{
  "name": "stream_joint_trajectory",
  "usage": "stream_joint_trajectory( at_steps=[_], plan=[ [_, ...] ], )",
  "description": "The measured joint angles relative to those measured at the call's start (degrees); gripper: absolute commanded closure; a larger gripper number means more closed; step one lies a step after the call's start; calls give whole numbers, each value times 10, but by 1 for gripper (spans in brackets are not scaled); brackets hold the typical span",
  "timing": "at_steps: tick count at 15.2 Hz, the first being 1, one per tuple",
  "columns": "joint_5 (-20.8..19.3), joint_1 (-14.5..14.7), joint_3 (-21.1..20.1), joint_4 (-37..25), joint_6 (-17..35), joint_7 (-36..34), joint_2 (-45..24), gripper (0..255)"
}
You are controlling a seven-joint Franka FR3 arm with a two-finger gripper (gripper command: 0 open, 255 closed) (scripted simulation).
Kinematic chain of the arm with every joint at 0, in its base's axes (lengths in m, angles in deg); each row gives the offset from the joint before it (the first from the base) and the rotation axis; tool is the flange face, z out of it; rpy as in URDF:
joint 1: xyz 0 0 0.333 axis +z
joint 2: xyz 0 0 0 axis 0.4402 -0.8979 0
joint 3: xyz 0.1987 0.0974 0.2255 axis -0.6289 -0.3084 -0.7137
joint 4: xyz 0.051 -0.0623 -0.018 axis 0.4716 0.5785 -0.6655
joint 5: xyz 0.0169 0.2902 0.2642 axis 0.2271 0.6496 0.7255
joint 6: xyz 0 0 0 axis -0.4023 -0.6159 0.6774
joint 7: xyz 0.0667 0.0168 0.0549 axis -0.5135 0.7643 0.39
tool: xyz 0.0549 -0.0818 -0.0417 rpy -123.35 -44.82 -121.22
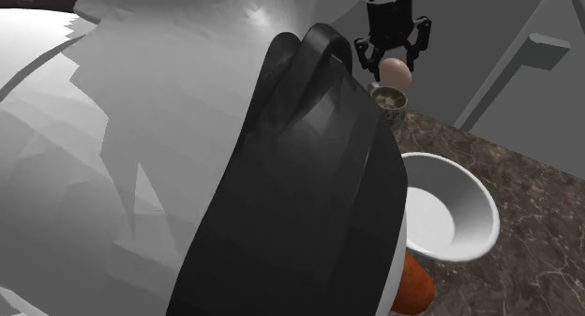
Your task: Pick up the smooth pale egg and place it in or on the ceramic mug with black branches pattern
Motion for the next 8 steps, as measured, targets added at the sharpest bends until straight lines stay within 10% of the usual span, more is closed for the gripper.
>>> stream_joint_trajectory(
  at_steps=[8],
  plan=[
    [-3, 0, 0, 26, 25, -9, 0, 255]
  ],
)
